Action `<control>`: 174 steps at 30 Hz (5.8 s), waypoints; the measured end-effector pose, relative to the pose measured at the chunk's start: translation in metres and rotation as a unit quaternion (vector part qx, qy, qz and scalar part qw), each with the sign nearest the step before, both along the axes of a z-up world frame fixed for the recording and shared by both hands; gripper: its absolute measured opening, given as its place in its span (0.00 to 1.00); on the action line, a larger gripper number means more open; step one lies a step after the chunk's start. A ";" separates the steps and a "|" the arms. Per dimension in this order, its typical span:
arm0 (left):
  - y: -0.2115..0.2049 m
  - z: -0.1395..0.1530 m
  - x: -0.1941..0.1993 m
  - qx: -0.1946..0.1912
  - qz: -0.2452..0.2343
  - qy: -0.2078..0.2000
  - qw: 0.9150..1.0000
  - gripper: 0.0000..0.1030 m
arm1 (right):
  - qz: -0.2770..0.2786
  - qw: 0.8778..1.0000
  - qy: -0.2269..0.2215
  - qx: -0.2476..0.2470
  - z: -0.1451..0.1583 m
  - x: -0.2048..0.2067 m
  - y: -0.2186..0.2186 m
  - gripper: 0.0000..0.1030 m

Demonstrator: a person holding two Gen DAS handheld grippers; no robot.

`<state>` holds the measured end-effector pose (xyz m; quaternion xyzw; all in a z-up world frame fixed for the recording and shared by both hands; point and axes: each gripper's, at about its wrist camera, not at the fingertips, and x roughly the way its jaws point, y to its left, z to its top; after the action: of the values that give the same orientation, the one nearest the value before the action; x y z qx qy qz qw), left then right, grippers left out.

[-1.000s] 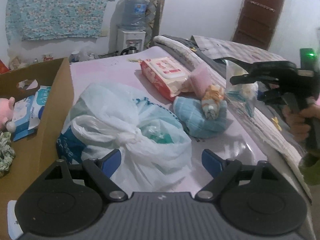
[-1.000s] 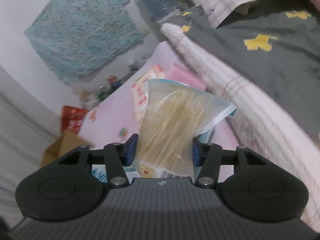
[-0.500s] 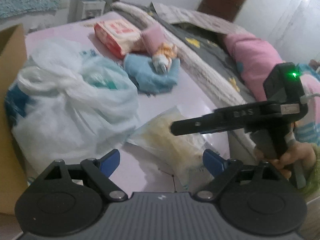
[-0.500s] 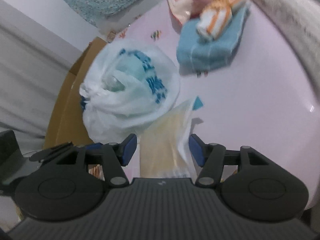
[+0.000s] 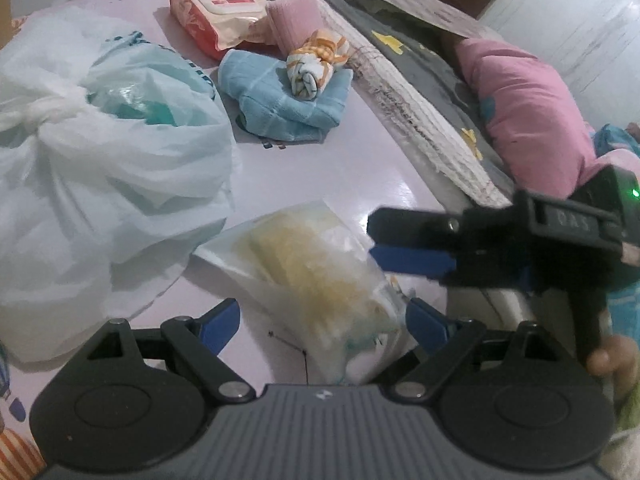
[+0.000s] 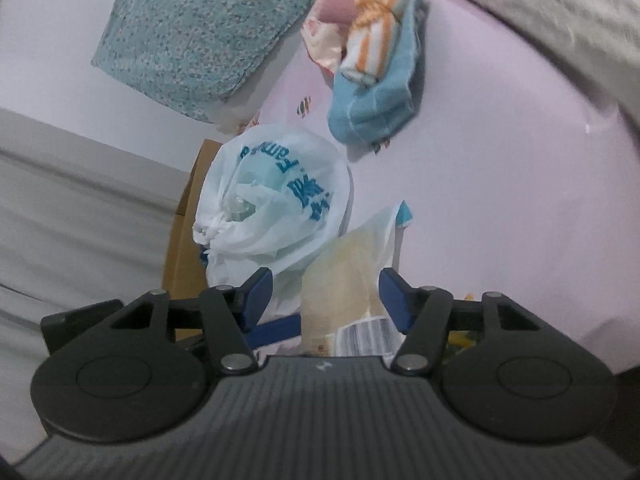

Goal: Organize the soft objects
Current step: 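Grasp the clear cotton swab bag with the left gripper while the right gripper moves to the striped towel roll, then grasp the orange-striped towel roll with the right gripper while the left gripper holds the swab bag, then carry the swab bag and towel roll with both grippers over the box, then lower both items into the box and open both grippers, then move both tools back to the light blue towel on the bed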

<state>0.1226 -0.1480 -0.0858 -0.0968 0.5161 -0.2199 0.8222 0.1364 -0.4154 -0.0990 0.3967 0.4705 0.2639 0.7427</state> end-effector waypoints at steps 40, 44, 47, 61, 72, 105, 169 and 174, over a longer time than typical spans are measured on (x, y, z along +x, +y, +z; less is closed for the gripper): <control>0.013 -0.008 0.006 -0.024 0.037 0.005 0.999 0.38 | -0.130 0.987 -0.026 -0.087 0.015 0.168 -0.011 0.41; 0.017 -0.006 -0.003 -0.039 0.024 0.013 0.999 0.37 | -0.146 0.988 -0.037 -0.037 0.025 0.134 -0.037 0.41; 0.023 0.000 -0.013 -0.056 0.011 0.019 0.998 0.37 | -0.154 0.987 -0.048 -0.007 0.037 0.103 -0.056 0.41; 0.065 0.022 -0.052 -0.194 0.013 0.030 0.980 0.37 | -0.112 0.989 -0.080 0.049 0.068 0.035 -0.049 0.41; 0.176 0.117 -0.101 -0.167 0.128 -0.113 0.971 0.37 | 0.043 0.986 -0.135 0.087 0.134 0.043 0.075 0.41; 0.338 0.015 0.031 0.027 0.246 0.039 0.968 0.37 | 0.309 0.914 -0.077 -0.252 0.130 0.110 0.423 0.47; 0.076 0.077 -0.077 0.098 0.086 -0.149 0.980 0.94 | 0.122 0.903 -0.164 -0.378 0.028 0.155 0.089 0.86; 0.068 0.073 -0.080 0.096 0.075 -0.142 0.982 0.94 | 0.129 0.892 -0.185 -0.393 0.026 0.135 0.090 0.62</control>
<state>0.0424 -0.0799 -0.0130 -0.0234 0.4041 -0.1185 0.9067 0.2719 -0.3256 -0.0729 -0.0474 0.4369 0.2196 0.8710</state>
